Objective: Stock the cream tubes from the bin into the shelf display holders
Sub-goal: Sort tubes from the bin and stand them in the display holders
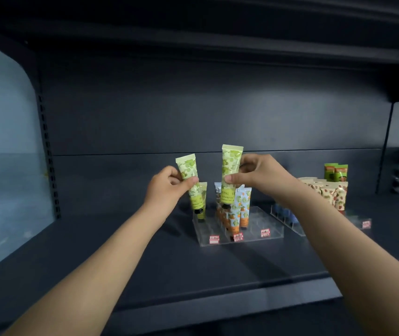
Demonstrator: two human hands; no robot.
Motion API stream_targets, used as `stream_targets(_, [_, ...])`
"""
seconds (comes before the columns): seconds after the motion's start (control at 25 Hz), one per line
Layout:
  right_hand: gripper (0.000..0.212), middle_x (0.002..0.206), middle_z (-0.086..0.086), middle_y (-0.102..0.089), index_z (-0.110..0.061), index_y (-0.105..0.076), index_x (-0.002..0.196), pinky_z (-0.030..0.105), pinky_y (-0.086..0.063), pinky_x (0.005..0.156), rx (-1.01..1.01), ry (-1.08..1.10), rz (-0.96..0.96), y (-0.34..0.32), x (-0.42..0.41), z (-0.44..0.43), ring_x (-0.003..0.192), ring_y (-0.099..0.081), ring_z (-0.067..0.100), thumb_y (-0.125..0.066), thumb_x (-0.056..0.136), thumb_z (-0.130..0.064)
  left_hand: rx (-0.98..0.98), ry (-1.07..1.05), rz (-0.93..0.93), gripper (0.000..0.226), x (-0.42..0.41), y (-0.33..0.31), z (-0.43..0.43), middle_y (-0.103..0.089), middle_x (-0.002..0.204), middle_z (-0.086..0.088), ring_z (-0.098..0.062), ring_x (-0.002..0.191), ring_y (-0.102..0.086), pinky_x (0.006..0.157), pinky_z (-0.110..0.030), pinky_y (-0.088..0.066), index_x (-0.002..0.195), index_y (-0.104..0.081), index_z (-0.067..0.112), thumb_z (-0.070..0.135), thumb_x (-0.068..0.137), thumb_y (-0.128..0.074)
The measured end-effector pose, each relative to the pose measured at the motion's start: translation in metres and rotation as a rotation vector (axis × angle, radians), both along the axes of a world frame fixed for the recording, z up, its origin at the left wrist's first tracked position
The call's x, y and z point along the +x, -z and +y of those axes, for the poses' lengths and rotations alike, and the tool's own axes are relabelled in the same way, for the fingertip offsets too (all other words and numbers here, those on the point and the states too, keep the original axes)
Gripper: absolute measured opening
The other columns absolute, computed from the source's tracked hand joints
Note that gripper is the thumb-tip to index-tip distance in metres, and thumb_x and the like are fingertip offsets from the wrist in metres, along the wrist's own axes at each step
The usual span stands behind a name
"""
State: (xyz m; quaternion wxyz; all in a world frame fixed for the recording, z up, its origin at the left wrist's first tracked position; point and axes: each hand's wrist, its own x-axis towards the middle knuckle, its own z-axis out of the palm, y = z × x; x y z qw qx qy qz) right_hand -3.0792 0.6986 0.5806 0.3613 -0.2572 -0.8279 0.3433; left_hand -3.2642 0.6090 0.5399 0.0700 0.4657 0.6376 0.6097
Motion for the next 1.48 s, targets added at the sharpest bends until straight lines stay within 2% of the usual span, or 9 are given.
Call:
stream_targets(0.16, [0.035, 0.095, 0.017, -0.071, -0.008, -0.068, 0.097, 0.043, -0.048, 0.098, -0.011, 0.026, 0.054, -0.005, -0.002, 0.033, 0.083, -0.068, 0.026, -0.079, 0.070, -0.026, 0.043, 0.047, -0.011, 0.033, -0.011, -0.010, 0.027, -0.059, 0.074, -0.007, -0.014, 0.070, -0.047, 0.062, -0.024, -0.034, 0.084, -0.055, 0.002, 0.030, 0.078, -0.073])
stream_targets(0.32, [0.019, 0.091, 0.006, -0.073, -0.019, -0.067, 0.091, 0.036, -0.049, 0.086, -0.024, 0.041, 0.092, -0.009, 0.000, 0.044, 0.073, -0.064, 0.012, -0.075, 0.074, -0.025, 0.069, 0.115, 0.029, 0.031, -0.011, -0.025, 0.042, -0.060, 0.077, -0.007, -0.014, 0.071, -0.049, 0.065, -0.024, -0.035, 0.085, -0.056, 0.003, 0.029, 0.078, -0.072])
stream_targets(0.56, [0.015, 0.093, 0.005, -0.073, -0.018, -0.067, 0.093, 0.030, -0.049, 0.080, -0.036, 0.097, 0.104, -0.009, 0.002, 0.042, 0.077, -0.063, 0.014, -0.072, 0.079, -0.022, 0.093, 0.232, 0.056, 0.031, -0.010, -0.041, 0.056, -0.063, 0.080, -0.008, -0.015, 0.074, -0.053, 0.071, -0.028, -0.040, 0.089, -0.057, 0.003, 0.028, 0.078, -0.072])
stream_targets(0.8, [0.009, 0.088, 0.006, -0.072, -0.016, -0.070, 0.087, 0.030, -0.052, 0.080, -0.045, 0.183, 0.152, -0.018, 0.018, 0.056, 0.077, -0.063, 0.013, -0.072, 0.079, -0.014, 0.101, 0.385, 0.137, 0.018, 0.010, -0.063, 0.084, -0.059, 0.076, -0.003, -0.015, 0.073, -0.053, 0.067, -0.026, -0.039, 0.091, -0.056, 0.018, 0.026, 0.082, -0.069])
stream_targets(0.92, [0.012, 0.086, 0.010, -0.071, -0.007, -0.068, 0.092, 0.027, -0.055, 0.075, -0.025, 0.250, 0.157, -0.022, 0.029, 0.073, 0.075, -0.065, 0.020, -0.071, 0.080, -0.009, 0.079, 0.427, 0.150, 0.016, 0.026, -0.072, 0.110, -0.064, 0.081, -0.004, -0.020, 0.078, -0.060, 0.079, -0.032, -0.048, 0.088, -0.055, 0.022, 0.025, 0.081, -0.069])
stream_targets(1.08, [0.040, 0.083, 0.012, -0.065, -0.007, -0.050, 0.114, 0.033, -0.058, 0.072, -0.019, 0.309, 0.117, -0.026, 0.038, 0.108, 0.072, -0.065, 0.028, -0.069, 0.079, 0.000, -0.047, 0.436, 0.211, 0.020, 0.043, -0.083, 0.156, -0.066, 0.093, -0.003, -0.014, 0.076, -0.063, 0.070, -0.016, -0.048, 0.094, -0.057, 0.020, 0.021, 0.080, -0.071])
stream_targets(1.2, [0.042, 0.077, 0.006, -0.060, -0.007, -0.049, 0.107, 0.034, -0.059, 0.067, 0.031, 0.320, 0.000, -0.029, 0.039, 0.136, 0.063, -0.063, 0.022, -0.073, 0.074, 0.004, -0.175, 0.438, 0.258, 0.019, 0.048, -0.091, 0.188, -0.062, 0.080, -0.004, -0.012, 0.061, -0.059, 0.050, -0.008, -0.046, 0.083, -0.053, 0.012, 0.009, 0.078, -0.071])
stream_targets(1.36, [0.038, 0.082, 0.012, -0.064, -0.007, -0.053, 0.096, 0.040, -0.059, 0.072, 0.077, 0.283, -0.181, -0.034, 0.040, 0.171, 0.071, -0.069, 0.028, -0.079, 0.069, -0.002, -0.439, 0.432, 0.459, 0.024, 0.044, -0.092, 0.223, -0.065, 0.078, -0.003, -0.012, 0.058, -0.065, 0.057, -0.012, -0.050, 0.086, -0.050, 0.012, 0.007, 0.078, -0.072])
stream_targets(1.48, [0.032, 0.082, 0.017, -0.070, -0.007, -0.056, 0.090, 0.040, -0.059, 0.076, 0.150, 0.229, -0.305, -0.032, 0.034, 0.190, 0.072, -0.069, 0.029, -0.080, 0.070, -0.010, -0.546, 0.439, 0.573, 0.027, 0.041, -0.082, 0.239, -0.063, 0.075, 0.002, -0.002, 0.046, -0.060, 0.047, -0.008, -0.043, 0.095, -0.053, 0.012, 0.007, 0.077, -0.072])
